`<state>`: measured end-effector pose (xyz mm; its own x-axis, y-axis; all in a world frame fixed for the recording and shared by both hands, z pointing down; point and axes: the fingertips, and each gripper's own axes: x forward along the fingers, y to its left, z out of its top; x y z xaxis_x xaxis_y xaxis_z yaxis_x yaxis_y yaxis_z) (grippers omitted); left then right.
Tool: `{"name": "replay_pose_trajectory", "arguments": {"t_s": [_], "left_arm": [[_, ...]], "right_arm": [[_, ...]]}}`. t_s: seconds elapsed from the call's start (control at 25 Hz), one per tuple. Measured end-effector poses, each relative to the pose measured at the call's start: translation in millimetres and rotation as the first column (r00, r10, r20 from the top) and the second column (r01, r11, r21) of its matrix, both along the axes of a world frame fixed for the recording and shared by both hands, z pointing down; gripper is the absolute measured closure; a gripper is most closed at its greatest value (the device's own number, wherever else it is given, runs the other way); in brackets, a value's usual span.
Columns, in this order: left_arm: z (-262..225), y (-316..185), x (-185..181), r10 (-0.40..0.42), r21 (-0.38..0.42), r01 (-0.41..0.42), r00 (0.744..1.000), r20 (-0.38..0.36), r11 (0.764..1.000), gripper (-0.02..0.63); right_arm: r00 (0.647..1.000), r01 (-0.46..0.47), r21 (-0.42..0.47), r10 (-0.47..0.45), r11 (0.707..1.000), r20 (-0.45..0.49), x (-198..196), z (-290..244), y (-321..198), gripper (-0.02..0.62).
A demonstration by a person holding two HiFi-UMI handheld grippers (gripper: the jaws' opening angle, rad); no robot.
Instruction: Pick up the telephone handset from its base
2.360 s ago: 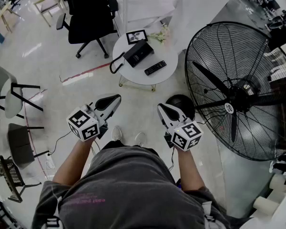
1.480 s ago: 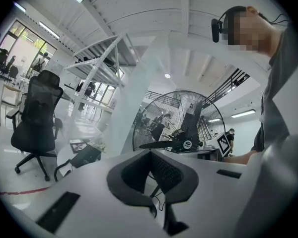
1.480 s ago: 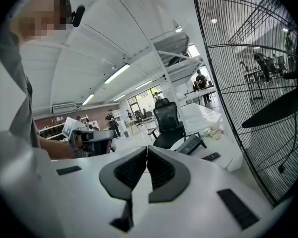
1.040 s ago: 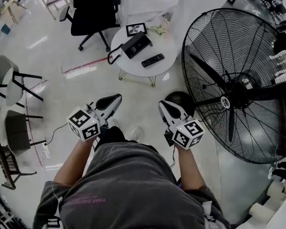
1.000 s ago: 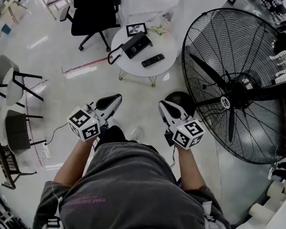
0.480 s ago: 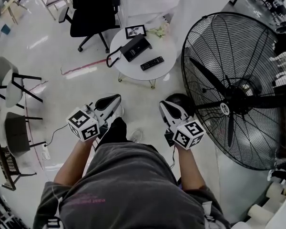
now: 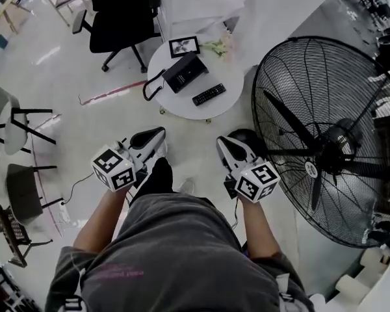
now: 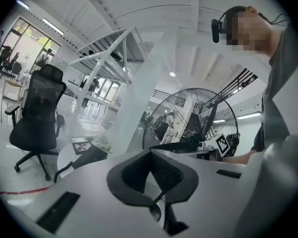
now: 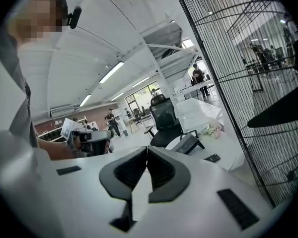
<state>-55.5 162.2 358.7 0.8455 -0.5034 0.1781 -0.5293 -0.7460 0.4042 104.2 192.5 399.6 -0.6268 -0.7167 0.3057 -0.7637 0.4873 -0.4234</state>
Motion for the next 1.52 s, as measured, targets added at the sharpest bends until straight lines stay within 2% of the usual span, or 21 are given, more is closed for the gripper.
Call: {"name": "replay_pose_trajectory", "arguments": {"t_s": [0.4, 0.76, 1.2, 1.52], "left_arm": [[13, -96, -20, 0.035, -0.042, -0.035, 0.999, 0.002, 0.998, 0.592], [13, -172, -49, 0.088, -0.048, -0.088, 0.996, 0.001, 0.995, 0.592], [17, -233, -76, 0.150, -0.058, -0.150, 0.989, -0.007, 0.987, 0.592], [20, -258, -76, 0.165, -0.053, -0.165, 0.986, -0.007, 0.985, 0.592]], "right_arm": [[1.000, -0.028, -0.035, 0.028, 0.999, -0.008, -20, 11, -90, 0.574], [0.997, -0.071, -0.067, 0.070, 0.995, -0.017, -50, 11, -157, 0.574], [0.992, -0.120, -0.071, 0.118, 0.990, -0.037, -80, 8, -216, 0.574], [0.992, -0.123, -0.076, 0.120, 0.989, -0.047, -84, 12, -237, 0.574]]}}
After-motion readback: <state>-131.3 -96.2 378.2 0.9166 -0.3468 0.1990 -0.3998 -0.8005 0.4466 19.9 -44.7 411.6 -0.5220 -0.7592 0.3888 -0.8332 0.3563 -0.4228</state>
